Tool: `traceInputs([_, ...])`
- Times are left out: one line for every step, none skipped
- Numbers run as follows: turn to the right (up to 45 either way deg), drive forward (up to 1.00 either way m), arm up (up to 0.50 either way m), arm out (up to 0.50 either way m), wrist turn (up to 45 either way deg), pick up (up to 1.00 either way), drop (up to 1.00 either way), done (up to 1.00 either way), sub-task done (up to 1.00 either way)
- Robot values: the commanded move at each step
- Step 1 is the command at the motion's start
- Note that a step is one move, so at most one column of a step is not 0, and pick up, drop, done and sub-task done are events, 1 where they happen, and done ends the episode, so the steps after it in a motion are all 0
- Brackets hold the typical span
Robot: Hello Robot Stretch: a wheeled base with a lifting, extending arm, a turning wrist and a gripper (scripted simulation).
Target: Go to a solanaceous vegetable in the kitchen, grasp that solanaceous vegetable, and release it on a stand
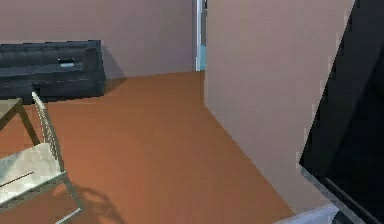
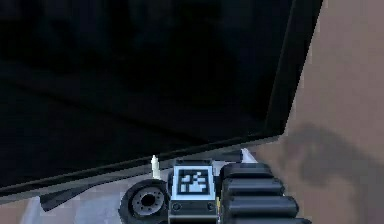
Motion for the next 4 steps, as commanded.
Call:
traceInputs([45.0,0.0,0.0,0.0,0.0,0.0,0.0,0.0,0.0])
traceInputs([45.0,0.0,0.0,0.0,0.0,0.0,0.0,0.0,0.0])
traceInputs([27.0,0.0,0.0,0.0,0.0,0.0,0.0,0.0,0.0])
traceInputs([0.0,0.2,0.0,0.0,0.0,0.0,0.0,0.0,0.0])
